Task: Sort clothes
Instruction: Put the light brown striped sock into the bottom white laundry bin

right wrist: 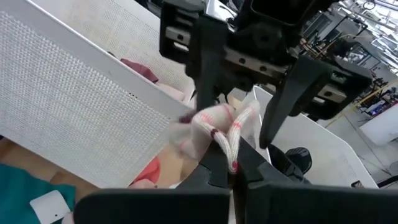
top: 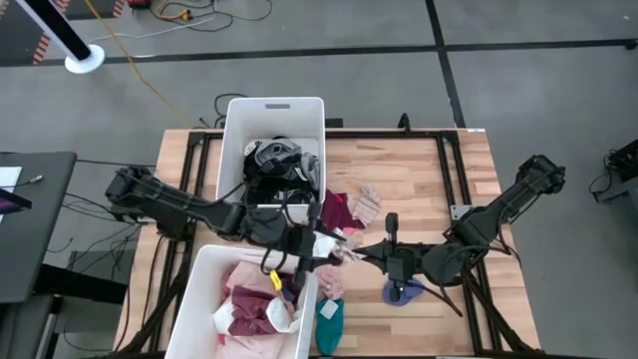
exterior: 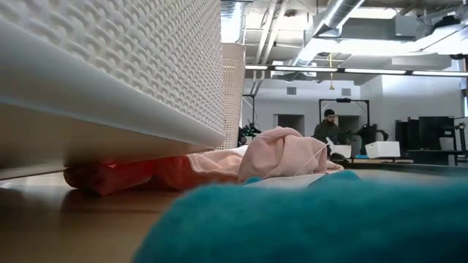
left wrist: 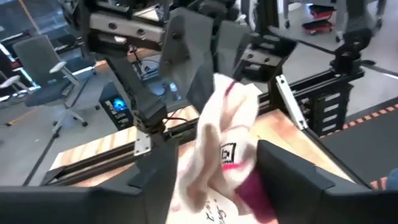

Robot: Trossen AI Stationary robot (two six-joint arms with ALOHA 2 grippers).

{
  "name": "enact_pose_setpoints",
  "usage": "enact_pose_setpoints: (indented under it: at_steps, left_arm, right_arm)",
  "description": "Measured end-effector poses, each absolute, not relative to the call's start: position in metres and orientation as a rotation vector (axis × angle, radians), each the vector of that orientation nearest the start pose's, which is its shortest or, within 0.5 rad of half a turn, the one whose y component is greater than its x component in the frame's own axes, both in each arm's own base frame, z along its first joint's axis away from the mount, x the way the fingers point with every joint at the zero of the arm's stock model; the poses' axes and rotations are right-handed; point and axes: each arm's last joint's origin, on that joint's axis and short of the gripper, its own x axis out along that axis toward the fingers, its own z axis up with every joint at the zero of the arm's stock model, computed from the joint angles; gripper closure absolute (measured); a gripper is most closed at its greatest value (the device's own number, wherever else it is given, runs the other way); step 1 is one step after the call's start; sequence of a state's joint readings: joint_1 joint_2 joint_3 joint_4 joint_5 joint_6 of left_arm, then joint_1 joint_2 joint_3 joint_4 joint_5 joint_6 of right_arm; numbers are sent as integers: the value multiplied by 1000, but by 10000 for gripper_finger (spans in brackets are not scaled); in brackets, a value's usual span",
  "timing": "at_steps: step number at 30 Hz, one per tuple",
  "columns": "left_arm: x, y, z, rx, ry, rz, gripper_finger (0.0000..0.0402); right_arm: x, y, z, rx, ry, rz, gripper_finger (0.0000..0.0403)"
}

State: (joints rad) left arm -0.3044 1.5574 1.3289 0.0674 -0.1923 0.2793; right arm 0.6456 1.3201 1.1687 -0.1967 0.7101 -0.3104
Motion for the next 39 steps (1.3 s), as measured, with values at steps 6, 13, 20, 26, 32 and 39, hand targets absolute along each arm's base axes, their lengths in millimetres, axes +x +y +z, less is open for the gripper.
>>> enact_pose_setpoints:
  at_steps: [6, 13, 20, 26, 32, 39]
  left_arm:
    - [349, -102, 355, 364, 139, -132, 287]
    - [349, -102, 355, 408, 128, -167, 368]
    - [349, -102, 354, 466, 130, -162, 397]
    - [348, -99, 362, 538, 182, -92, 399]
    - [344, -95, 376, 647, 308, 20, 400]
    - [330, -83, 396, 787, 511, 197, 401]
  right_arm:
    - [244, 160, 353, -545, 266, -19, 399]
    - [244, 160, 355, -556, 247, -16, 398]
    - [244, 160, 354, -525, 250, -19, 370]
    - [243, 160, 351, -504, 279, -21, 337]
    - [241, 158, 345, -489, 333, -26, 317]
    - [238, 156, 337, -479, 406, -51, 298]
